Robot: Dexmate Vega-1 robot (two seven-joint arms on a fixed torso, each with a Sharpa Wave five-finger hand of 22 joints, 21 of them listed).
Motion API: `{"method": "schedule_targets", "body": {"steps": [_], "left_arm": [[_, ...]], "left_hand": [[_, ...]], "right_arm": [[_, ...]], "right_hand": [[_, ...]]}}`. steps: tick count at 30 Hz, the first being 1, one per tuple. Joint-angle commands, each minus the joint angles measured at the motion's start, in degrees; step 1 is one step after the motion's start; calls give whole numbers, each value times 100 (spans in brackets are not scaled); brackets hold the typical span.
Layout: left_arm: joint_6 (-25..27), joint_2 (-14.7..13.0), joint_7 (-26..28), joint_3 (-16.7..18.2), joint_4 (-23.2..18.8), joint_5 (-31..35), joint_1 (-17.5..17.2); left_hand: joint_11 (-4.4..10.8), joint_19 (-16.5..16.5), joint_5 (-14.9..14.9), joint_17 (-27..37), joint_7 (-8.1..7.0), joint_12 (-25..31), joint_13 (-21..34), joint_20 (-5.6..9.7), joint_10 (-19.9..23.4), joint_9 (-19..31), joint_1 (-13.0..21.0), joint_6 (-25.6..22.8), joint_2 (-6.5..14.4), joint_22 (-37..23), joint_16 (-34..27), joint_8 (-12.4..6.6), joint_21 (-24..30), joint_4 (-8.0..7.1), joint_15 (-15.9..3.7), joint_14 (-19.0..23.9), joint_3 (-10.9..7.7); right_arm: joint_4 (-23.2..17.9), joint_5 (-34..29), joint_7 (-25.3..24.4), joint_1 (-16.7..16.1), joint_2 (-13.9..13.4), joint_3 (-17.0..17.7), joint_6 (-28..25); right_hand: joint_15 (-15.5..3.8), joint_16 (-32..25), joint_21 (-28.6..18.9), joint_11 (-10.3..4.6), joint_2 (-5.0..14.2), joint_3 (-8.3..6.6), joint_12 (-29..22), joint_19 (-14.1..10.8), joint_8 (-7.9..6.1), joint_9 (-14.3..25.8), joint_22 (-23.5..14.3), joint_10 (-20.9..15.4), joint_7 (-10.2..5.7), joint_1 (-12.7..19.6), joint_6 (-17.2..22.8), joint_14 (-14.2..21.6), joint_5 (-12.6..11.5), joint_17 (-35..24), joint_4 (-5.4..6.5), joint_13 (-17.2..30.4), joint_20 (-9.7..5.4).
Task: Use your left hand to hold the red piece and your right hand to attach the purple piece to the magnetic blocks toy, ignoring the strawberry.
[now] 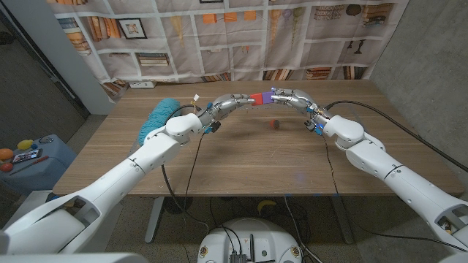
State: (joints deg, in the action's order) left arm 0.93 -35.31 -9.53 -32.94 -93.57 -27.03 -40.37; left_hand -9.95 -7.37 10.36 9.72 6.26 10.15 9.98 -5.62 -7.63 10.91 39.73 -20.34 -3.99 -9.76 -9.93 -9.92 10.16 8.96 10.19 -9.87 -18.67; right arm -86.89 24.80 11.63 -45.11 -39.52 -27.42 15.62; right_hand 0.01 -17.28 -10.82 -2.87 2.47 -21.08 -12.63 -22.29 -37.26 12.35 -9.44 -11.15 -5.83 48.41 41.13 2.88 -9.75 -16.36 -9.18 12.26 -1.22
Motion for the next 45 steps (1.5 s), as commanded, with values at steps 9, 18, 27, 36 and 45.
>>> {"method": "schedule_targets", "body": {"steps": [9, 18, 27, 36, 45], "left_arm": [[93, -182, -7, 164, -94, -128, -3], [132, -263, 80, 263, -138, -181, -60], [115, -285, 167, 361, -112, -269, -125], [-81, -188, 395, 464, 1, -296, -236], [-353, -75, 614, 568, 110, -293, -346]], "left_hand": [[-20, -189, -29, 26, 46, 6, 15, 0, -137, -4, -101, 163, -5, -21, 18, -14, -10, -32, 70, -653, -2], [-7, -221, -24, 26, 54, 27, 14, 0, -133, -7, -113, 189, 24, -22, 3, -27, 0, -37, 59, -657, -15], [-6, -248, -18, 25, 58, 51, 13, -24, -110, -10, -140, 215, 65, -22, -16, -35, 10, -52, 51, -641, -26], [52, -239, -4, 24, -44, 99, 12, -65, -16, -19, -207, 339, 134, -23, -57, -17, 41, -80, 32, -543, -39], [69, -131, 7, 22, -149, 121, 10, -81, 54, -29, -261, 534, 183, -21, -79, 7, 89, -85, 5, -438, -52]], "right_arm": [[-384, -69, -109, -137, -361, 144, -291], [-727, -177, -193, -215, -670, 236, -600], [-1129, -451, -259, -217, -1068, 295, -1023], [-1585, -825, -391, -238, -1463, 358, -1479], [-2016, -1251, -382, -170, -1791, 335, -1937]], "right_hand": [[-7, 28, -4, 2, 291, 30, 8, -17, -1, 0, -17, -38, -681, 138, 694, 21, -24, -21, 14, 19, 17], [9, 33, 0, -2, 299, 39, 14, -6, 12, -10, -17, -30, -681, 140, 691, 11, -26, -23, 14, 19, 18], [7, 40, 3, -2, 309, 45, 19, 5, 17, -15, -17, -21, -681, 148, 700, -7, -29, -25, 12, 19, 17], [6, 39, 0, 2, 311, 53, 22, 0, 10, -4, -17, -17, -681, 153, 713, -3, -29, -26, 8, 19, 17], [-3, 35, -2, -14, 313, 63, 22, -3, 4, 11, -17, -20, -682, 162, 721, 9, -29, -28, 4, 19, 14]]}}
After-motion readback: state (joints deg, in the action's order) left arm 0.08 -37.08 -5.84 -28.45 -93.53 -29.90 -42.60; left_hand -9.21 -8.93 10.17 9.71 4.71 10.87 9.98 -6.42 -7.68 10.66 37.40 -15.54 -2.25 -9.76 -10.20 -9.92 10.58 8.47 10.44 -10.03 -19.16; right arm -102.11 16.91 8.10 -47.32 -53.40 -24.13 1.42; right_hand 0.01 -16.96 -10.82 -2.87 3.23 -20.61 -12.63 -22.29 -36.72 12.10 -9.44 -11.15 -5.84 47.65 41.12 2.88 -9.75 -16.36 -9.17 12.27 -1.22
